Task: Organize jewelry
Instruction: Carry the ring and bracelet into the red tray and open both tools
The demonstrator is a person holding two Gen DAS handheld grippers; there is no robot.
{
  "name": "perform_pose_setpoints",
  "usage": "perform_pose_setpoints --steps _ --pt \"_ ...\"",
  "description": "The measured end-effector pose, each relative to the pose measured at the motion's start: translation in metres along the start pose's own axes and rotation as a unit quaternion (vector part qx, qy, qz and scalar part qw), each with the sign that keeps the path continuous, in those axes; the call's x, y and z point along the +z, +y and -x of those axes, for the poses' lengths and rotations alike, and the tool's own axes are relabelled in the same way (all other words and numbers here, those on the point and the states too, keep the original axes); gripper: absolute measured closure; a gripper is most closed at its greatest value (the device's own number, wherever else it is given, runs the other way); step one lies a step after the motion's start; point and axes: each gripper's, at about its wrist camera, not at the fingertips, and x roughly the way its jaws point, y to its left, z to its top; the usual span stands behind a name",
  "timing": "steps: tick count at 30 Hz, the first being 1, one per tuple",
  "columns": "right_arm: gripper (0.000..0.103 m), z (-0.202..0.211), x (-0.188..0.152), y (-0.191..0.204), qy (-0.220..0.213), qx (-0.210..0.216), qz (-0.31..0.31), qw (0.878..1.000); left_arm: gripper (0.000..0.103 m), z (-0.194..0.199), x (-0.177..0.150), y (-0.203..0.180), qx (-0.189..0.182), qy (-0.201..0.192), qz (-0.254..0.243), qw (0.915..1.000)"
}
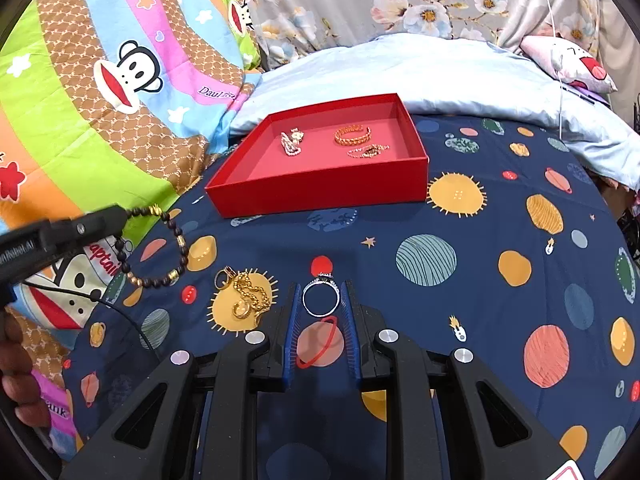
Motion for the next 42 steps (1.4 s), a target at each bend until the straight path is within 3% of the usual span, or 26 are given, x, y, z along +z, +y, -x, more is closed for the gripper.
perform_pose_setpoints --steps 11,20,29,42 --pt "0.084 0.023 0.024 0.001 -0.031 0.012 0.005 0.999 0.096 0.018 0.027 -0.020 -0.013 -0.036 -0.017 0.9991" --pt "0.084 0.022 0.075 -0.012 -0.058 0.029 -0.003 0.998 0.096 0.002 0.069 -0.046 -0.022 -0.063 -0.044 0.9968" --pt "0.084 -0.029 0.126 -0.029 -0.041 0.031 -0.010 0.999 0.096 -0.052 0.115 -0.052 -0.017 -0.055 -0.048 0.9972" --pt "0.084 -0.086 0.136 -0.039 -0.006 0.013 -0.013 1.000 0.096 -0.110 0.133 -0.039 0.004 -0.028 -0.047 0.9985"
